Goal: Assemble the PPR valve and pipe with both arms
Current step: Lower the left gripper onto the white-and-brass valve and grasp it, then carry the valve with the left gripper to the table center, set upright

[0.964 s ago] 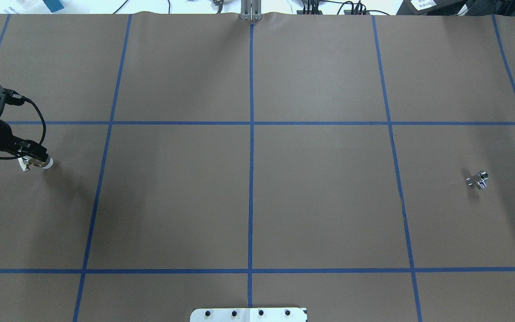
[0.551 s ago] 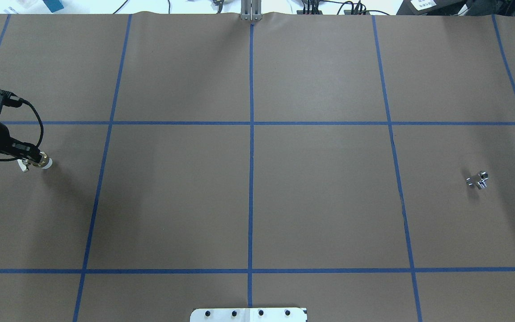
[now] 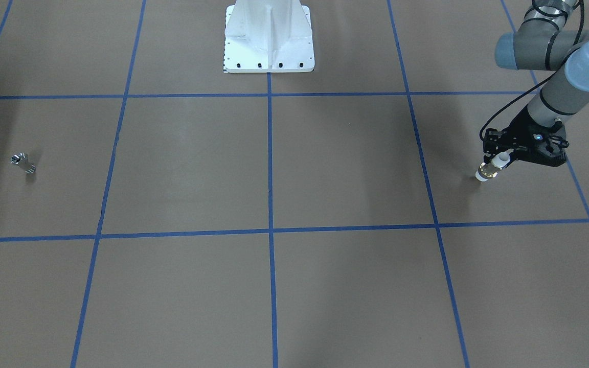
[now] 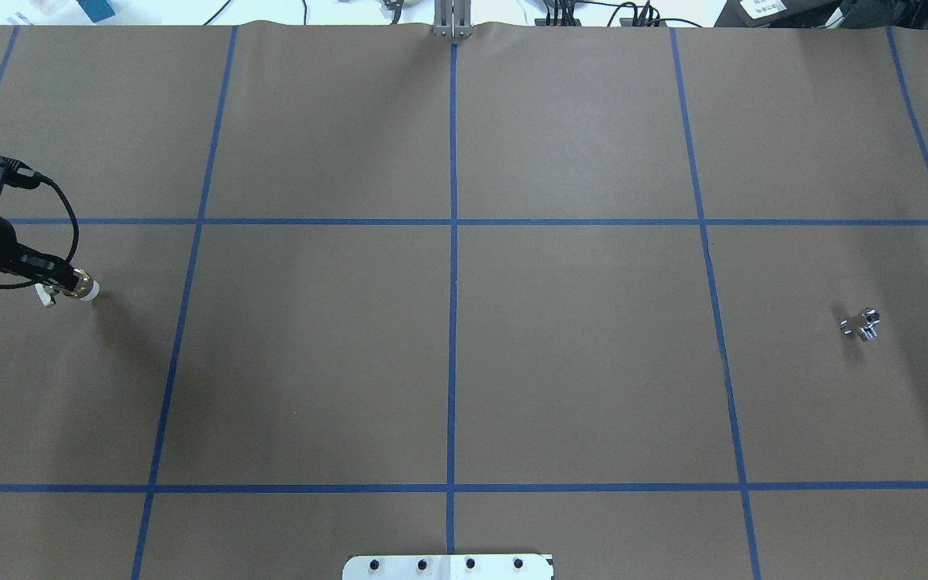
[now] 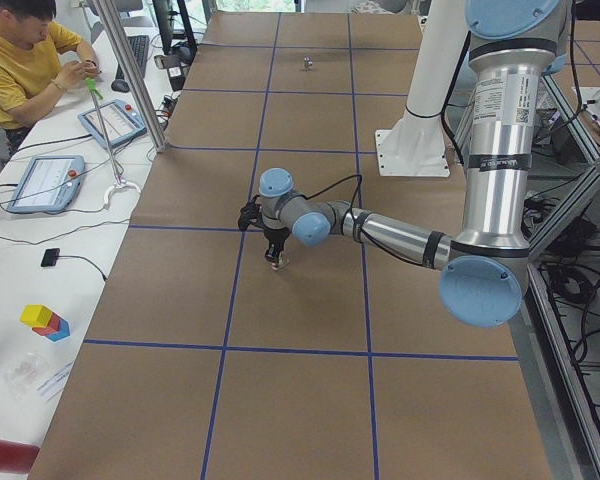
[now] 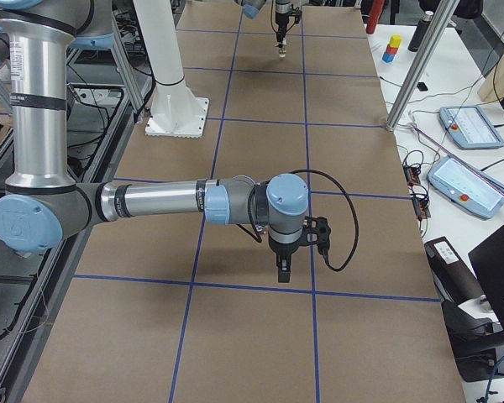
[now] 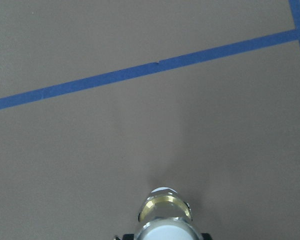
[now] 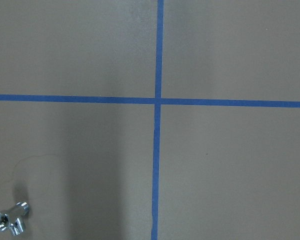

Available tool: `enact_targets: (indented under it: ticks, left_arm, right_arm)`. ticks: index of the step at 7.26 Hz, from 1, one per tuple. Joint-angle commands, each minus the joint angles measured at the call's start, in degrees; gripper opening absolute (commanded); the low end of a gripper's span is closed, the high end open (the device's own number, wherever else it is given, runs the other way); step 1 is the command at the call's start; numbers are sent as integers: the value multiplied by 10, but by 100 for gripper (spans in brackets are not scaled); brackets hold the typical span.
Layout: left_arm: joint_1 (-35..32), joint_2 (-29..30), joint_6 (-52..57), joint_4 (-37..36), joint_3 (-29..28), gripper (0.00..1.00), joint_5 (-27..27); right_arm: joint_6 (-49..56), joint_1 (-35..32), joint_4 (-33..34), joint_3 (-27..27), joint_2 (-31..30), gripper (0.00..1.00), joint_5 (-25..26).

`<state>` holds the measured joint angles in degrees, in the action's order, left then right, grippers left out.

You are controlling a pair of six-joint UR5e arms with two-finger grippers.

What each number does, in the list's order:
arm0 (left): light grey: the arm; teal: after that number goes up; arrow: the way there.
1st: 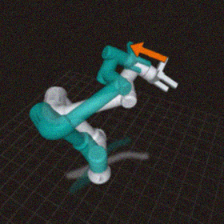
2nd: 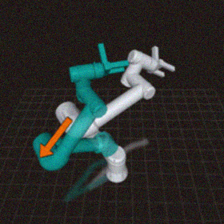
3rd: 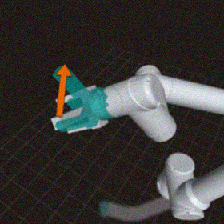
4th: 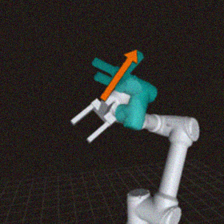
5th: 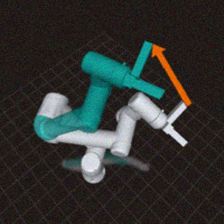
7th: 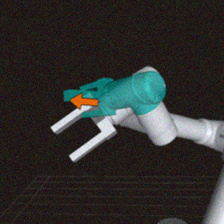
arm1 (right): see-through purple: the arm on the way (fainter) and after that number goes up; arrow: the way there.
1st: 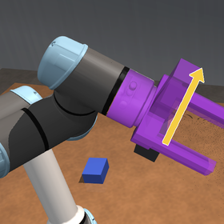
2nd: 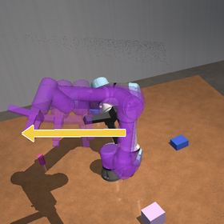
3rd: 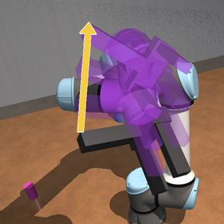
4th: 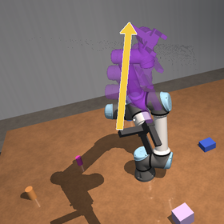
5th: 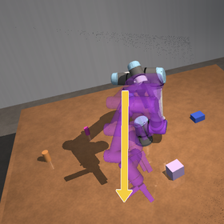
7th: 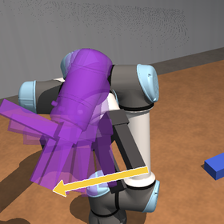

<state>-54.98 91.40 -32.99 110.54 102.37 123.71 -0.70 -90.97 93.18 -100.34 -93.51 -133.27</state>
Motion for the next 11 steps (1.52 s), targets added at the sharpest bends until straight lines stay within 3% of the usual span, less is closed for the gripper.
enact_targets:
  ticks: [1, 3, 4, 7, 10, 11]
  left_arm:
    - [2, 61, -11, -130, 56, 0, 2]
    - [57, 184, -75, -260, 55, 0, -5]
    - [103, 246, -140, -290, 43, 0, -6]
    - [202, 448, -345, -282, -113, 0, -51]
    - [229, 567, -422, -217, -267, 0, -82]
    - [234, 569, -422, -216, -271, 0, -86]
  right_arm:
    - [0, 0, 0, 0, 0, 100, -1]
    - [0, 0, 0, -1, 0, 100, -1]
    - [0, 0, 1, -1, 0, 100, -1]
    - [0, 0, 1, -1, 1, 100, -1]
    - [0, 0, 1, 0, 0, 100, -1]
    - [0, 0, 1, 0, 1, 100, -1]
